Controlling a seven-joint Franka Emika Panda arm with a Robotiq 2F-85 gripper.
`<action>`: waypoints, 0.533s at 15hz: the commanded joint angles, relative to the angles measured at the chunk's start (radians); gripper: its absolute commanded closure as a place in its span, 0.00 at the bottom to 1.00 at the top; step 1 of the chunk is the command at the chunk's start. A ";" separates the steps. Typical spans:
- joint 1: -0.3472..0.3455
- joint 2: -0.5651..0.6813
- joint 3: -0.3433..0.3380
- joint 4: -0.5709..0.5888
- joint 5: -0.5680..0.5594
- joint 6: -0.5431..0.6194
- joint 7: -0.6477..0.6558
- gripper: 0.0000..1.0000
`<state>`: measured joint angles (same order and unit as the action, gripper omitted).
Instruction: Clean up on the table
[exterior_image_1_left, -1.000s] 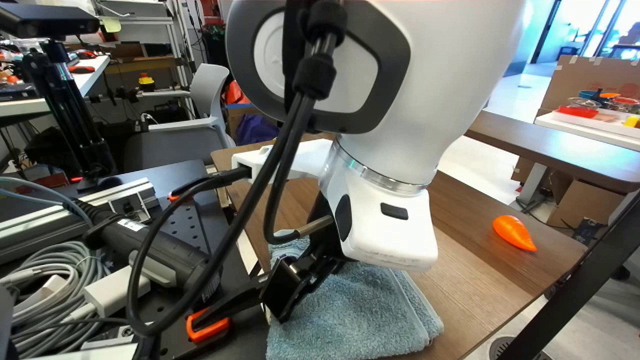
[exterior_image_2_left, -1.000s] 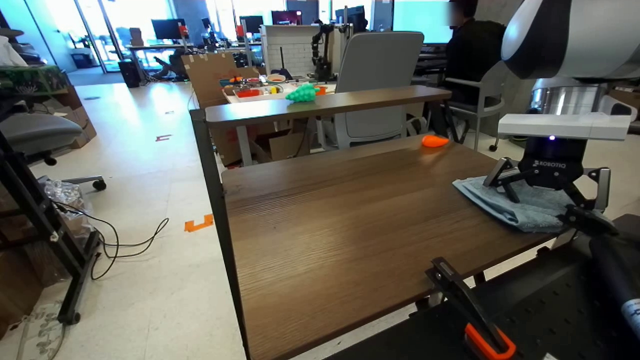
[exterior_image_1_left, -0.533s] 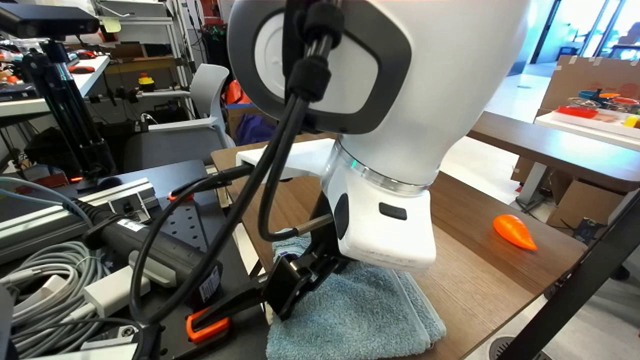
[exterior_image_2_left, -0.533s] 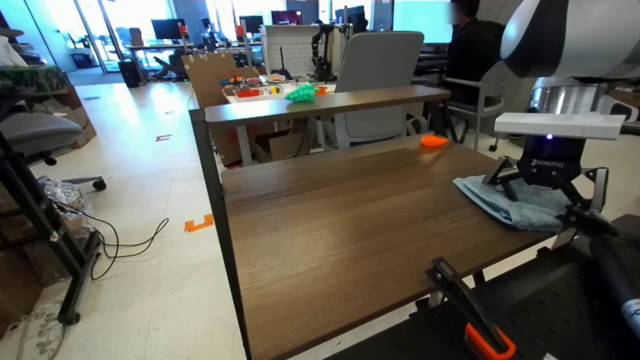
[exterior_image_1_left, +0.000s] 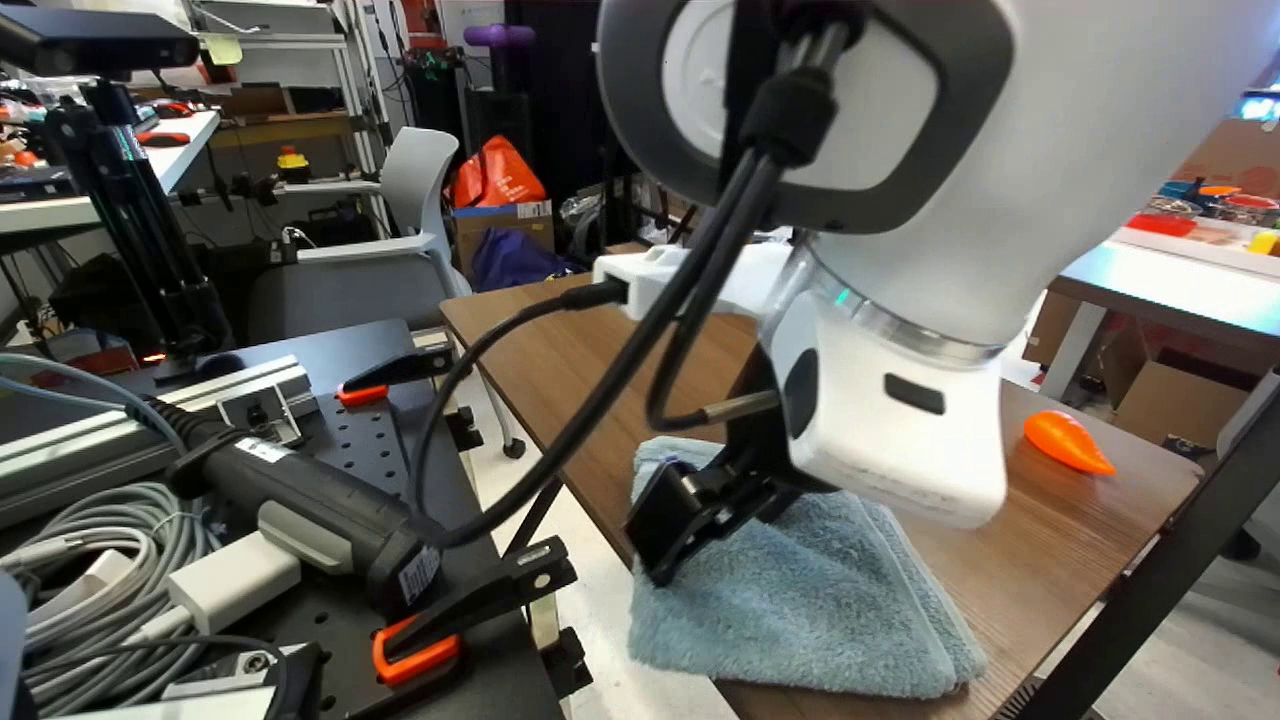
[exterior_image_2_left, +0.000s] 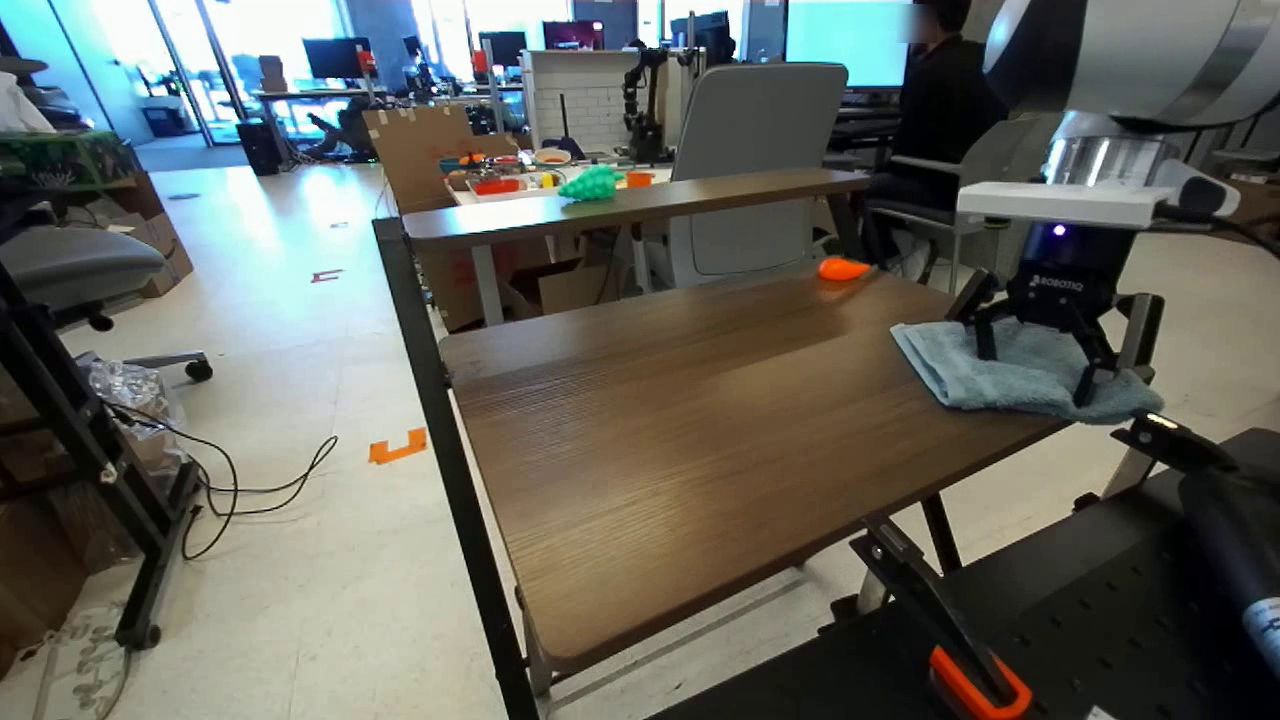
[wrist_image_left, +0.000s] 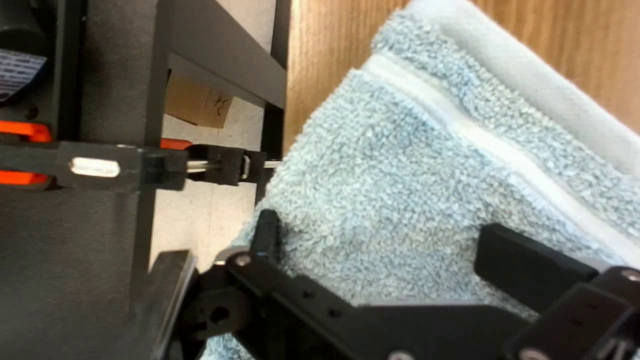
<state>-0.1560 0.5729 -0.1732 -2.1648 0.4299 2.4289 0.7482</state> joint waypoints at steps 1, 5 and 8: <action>-0.023 0.084 0.066 0.196 0.114 -0.042 0.033 0.00; -0.023 0.147 0.103 0.309 0.142 -0.075 0.041 0.00; -0.025 0.187 0.113 0.364 0.133 -0.152 0.043 0.00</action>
<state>-0.1665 0.7120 -0.0714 -1.8791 0.5494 2.3709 0.7882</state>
